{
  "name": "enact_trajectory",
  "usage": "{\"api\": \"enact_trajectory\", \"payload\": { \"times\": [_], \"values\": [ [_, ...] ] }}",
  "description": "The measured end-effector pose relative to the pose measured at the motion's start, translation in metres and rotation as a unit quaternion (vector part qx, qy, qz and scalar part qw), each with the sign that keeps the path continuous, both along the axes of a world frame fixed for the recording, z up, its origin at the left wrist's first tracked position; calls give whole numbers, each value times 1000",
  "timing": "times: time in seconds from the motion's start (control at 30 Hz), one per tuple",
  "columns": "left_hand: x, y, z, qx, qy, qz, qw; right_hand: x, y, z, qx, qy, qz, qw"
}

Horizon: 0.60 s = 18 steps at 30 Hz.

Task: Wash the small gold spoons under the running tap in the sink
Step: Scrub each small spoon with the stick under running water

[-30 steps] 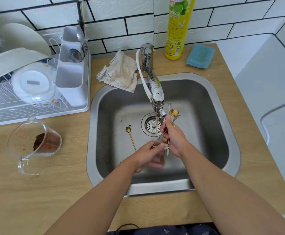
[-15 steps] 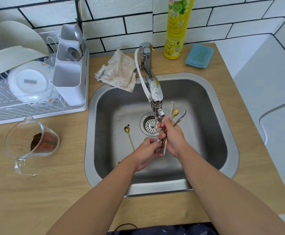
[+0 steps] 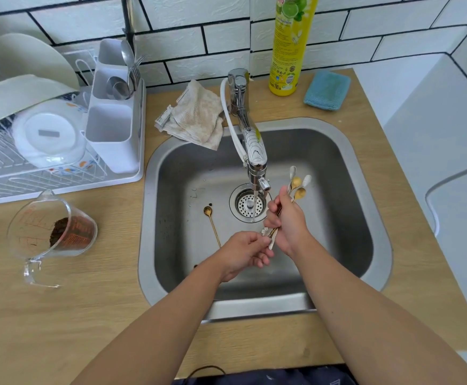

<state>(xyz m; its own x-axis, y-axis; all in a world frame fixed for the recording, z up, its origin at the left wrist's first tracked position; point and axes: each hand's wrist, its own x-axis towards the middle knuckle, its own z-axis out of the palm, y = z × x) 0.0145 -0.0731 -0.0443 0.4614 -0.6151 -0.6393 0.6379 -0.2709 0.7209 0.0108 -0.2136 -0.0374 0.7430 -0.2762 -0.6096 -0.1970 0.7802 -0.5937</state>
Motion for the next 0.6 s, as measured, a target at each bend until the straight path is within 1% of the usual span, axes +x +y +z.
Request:
{"api": "enact_trajectory", "payload": {
  "times": [0.07,0.13,0.17,0.2,0.23,0.27,0.3,0.33,0.37,0.43,0.5,0.6],
  "values": [
    [2,2,0,3,8,-9,1000,1,-1,0,-3,3,-18,1000],
    [7,7,0,32,-12,-2,999,1,-6,-2,-4,10,-42,999],
    [11,11,-1,73,-49,17,996,1,-9,-2,-1,13,-53,998],
    [17,16,-3,137,-114,40,983,1,-11,-2,2,17,-63,998],
    [24,22,-6,220,-207,60,951,1,-14,-3,5,22,-72,997],
    [30,29,-9,305,-302,69,901,0,-16,-4,6,27,-78,997],
    [34,36,-13,364,-366,67,854,-1,-17,-4,6,31,-81,996],
    [37,40,-16,397,-393,58,827,-2,-17,-4,5,33,-81,996],
    [39,42,-19,418,-395,43,817,-2,-16,-4,5,35,-79,996],
    [38,42,-22,447,-365,7,817,-1,-13,-3,6,40,-72,997],
    [38,40,-24,464,-339,-5,818,-1,-12,-3,5,41,-66,997],
    [39,40,-24,475,-334,-16,814,-1,-14,-2,-1,44,-55,998]
  ]
}}
